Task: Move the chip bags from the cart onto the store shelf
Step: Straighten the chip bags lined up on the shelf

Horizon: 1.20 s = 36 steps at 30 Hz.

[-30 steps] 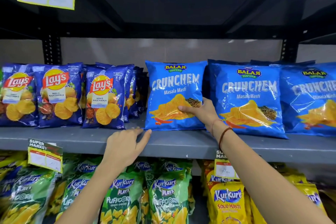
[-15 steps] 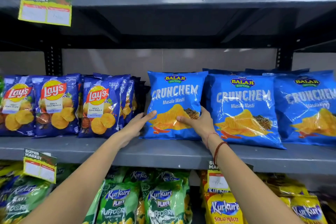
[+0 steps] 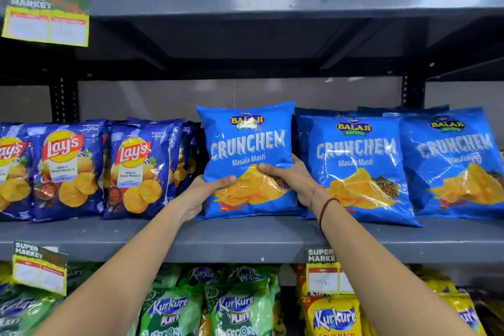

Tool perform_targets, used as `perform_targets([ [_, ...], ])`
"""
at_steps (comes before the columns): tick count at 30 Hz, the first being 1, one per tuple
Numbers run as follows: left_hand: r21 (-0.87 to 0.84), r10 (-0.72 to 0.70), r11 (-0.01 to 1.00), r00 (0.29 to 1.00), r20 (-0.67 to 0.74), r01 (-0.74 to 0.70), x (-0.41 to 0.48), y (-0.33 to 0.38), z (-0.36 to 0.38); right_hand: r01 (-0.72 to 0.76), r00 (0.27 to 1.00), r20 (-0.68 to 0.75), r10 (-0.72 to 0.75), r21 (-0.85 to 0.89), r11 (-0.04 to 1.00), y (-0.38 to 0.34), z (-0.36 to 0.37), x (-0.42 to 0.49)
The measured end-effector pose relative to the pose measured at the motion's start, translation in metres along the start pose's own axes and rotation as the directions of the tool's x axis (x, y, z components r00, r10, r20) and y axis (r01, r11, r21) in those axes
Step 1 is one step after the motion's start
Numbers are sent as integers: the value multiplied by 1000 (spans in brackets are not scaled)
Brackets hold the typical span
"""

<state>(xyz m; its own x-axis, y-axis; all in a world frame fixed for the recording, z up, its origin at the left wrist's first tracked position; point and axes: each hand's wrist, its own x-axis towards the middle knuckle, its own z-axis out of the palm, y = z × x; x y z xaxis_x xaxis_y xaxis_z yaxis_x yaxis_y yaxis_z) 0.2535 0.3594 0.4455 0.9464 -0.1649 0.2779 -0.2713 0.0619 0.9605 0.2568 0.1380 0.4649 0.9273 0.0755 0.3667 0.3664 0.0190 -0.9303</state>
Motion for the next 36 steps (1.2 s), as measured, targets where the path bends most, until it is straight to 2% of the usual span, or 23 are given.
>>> perform_targets([
  [3, -2, 18, 1000, 999, 35, -18, 1, -1, 2, 34, 999, 9, -34, 9, 999, 4, -5, 7],
  [8, 23, -12, 1000, 996, 90, 10, 5, -4, 2, -16, 1000, -20, 17, 3, 1000, 10, -7, 9],
  [18, 19, 31, 999, 999, -44, -30, 15, -9, -7, -34, 989, -144, 26, -54, 998, 11, 1, -7],
  [21, 75, 51, 996, 995, -85, -45, 10, -8, -6, 3, 975, -217, -47, -199, 980, 6, 5, -20],
  [24, 226, 123, 970, 982, -146, -88, 0, -4, -1, 71, 948, -262, -181, -379, 923, -2, 6, -36],
  [26, 338, 292, 920, 923, -250, -199, -4, -2, 6, 157, 923, -240, -300, -477, 865, -11, 1, -50],
  [27, 400, 415, 873, 855, -312, -278, -8, 0, 10, 198, 904, -227, -362, -527, 826, -16, -3, -58],
  [29, 524, 651, 735, 664, -367, -430, -17, 6, 25, 249, 843, -237, -483, -624, 741, -26, -21, -73],
  [30, 576, 732, 661, 583, -353, -481, -22, 9, 36, 258, 806, -260, -532, -654, 711, -31, -33, -79],
  [31, 605, 781, 603, 539, -315, -519, -26, 11, 49, 258, 767, -292, -572, -675, 691, -35, -47, -84],
  [32, 613, 803, 566, 536, -260, -551, -29, 11, 66, 246, 727, -335, -599, -688, 683, -37, -62, -88],
  [33, 607, 802, 550, 566, -193, -573, -31, 10, 84, 220, 693, -384, -610, -693, 687, -39, -79, -90],
  [36, 551, 672, 625, 740, -20, -552, -31, 1, 141, 81, 661, -518, -543, -670, 738, -33, -124, -93],
])
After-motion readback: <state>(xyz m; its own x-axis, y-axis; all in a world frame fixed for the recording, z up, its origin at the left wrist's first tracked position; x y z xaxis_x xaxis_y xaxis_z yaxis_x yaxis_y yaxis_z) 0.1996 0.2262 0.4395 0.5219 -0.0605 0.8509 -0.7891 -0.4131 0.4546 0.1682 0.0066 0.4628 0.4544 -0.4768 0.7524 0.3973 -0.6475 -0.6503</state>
